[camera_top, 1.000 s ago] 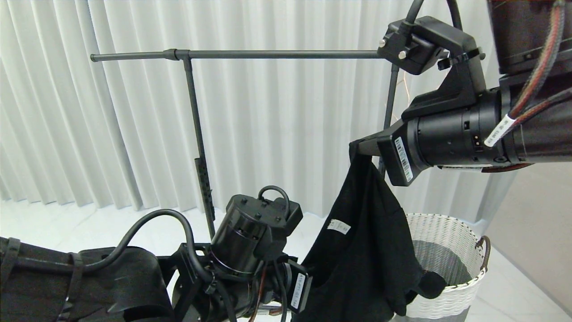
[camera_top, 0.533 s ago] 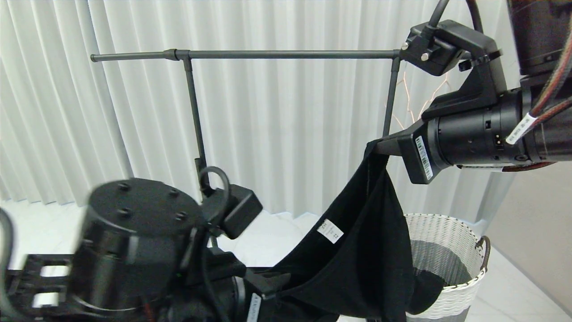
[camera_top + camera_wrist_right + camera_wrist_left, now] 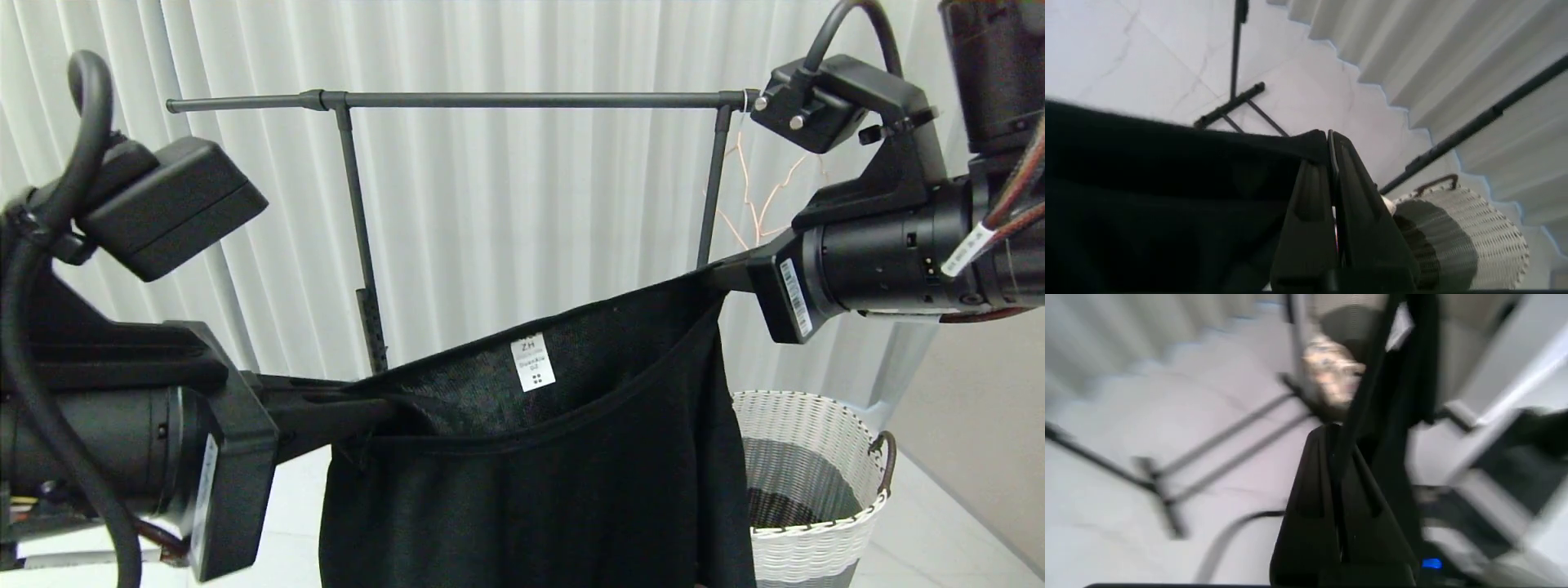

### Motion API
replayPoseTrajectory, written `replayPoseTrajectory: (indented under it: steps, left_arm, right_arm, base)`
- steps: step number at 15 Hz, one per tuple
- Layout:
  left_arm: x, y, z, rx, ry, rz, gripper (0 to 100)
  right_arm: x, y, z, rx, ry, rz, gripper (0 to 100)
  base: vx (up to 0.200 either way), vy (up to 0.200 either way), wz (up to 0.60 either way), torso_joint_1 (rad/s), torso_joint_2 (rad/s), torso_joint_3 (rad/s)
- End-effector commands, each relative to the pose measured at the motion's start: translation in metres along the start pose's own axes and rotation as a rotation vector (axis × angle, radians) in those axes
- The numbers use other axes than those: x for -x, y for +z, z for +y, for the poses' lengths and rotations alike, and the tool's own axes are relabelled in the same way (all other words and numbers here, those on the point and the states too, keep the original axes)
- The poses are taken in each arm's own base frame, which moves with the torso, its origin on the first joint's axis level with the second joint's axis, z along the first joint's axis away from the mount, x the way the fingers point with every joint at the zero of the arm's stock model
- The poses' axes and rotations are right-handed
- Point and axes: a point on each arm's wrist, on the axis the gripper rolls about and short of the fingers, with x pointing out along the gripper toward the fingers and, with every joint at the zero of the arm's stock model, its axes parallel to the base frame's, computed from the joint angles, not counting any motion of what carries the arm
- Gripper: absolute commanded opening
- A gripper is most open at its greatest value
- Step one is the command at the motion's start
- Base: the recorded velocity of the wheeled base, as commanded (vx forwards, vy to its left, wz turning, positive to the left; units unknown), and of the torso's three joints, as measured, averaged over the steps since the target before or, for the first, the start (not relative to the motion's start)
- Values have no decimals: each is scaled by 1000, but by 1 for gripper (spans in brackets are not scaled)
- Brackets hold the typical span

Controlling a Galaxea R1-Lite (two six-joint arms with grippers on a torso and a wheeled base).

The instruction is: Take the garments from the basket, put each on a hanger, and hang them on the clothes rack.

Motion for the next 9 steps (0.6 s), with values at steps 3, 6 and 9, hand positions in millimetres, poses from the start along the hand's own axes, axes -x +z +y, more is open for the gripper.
replayPoseTrajectory:
  steps: [3,6,9]
  left_arm:
    - [-29,42,12,-47,166,-19,0]
    - [-46,76,12,-44,152,-84,0]
    - [-48,96,41,-87,192,-128,0]
  right_arm:
    - [38,-27,-11,-10,-38,6,0]
    - [62,-16,-29,-52,-106,-84,0]
    - [73,-1,-45,-88,-153,-154,0]
  base:
    - [0,0,0,0,0,0]
    - [0,0,0,0,0,0]
    - [0,0,0,0,0,0]
